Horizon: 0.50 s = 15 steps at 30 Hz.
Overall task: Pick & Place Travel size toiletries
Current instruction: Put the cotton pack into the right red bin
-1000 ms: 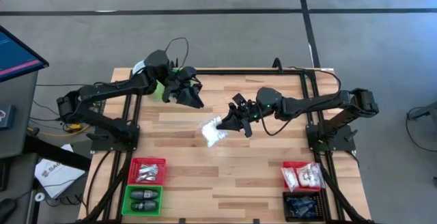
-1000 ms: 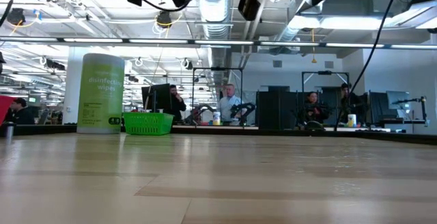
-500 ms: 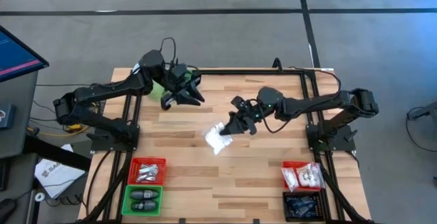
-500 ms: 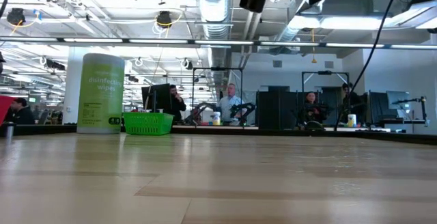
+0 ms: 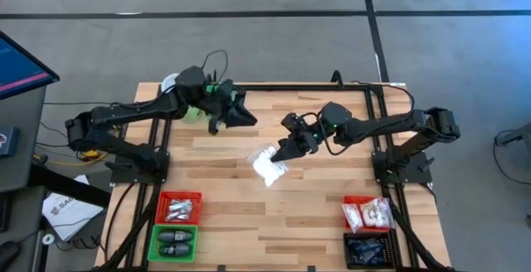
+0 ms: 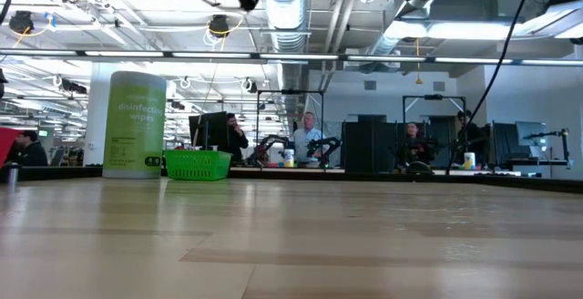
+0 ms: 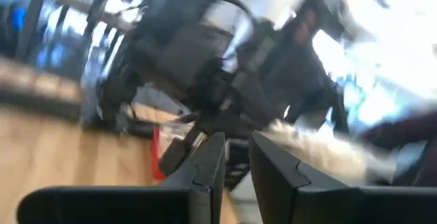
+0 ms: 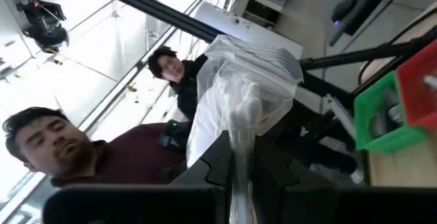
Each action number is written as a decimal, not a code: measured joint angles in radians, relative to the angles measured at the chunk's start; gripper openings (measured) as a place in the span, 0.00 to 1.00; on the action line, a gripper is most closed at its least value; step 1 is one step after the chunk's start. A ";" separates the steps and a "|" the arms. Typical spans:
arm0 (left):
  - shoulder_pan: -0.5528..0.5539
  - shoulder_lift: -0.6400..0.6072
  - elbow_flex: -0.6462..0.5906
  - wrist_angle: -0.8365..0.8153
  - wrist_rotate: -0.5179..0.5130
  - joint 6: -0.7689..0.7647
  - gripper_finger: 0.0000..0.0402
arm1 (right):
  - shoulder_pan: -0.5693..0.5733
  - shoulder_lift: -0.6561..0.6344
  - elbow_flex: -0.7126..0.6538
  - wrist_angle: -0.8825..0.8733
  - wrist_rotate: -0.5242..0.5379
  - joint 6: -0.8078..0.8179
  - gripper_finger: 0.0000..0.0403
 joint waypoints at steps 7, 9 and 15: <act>0.042 0.001 -0.007 0.000 0.173 -0.318 0.13 | -0.008 0.000 0.001 -0.066 0.013 -0.237 0.05; 0.036 0.001 -0.007 0.000 0.205 -0.341 0.12 | -0.009 0.000 0.001 -0.105 0.022 -0.314 0.05; 0.010 0.001 -0.007 0.000 0.211 -0.348 0.07 | -0.008 0.000 0.001 -0.246 0.062 -0.467 0.04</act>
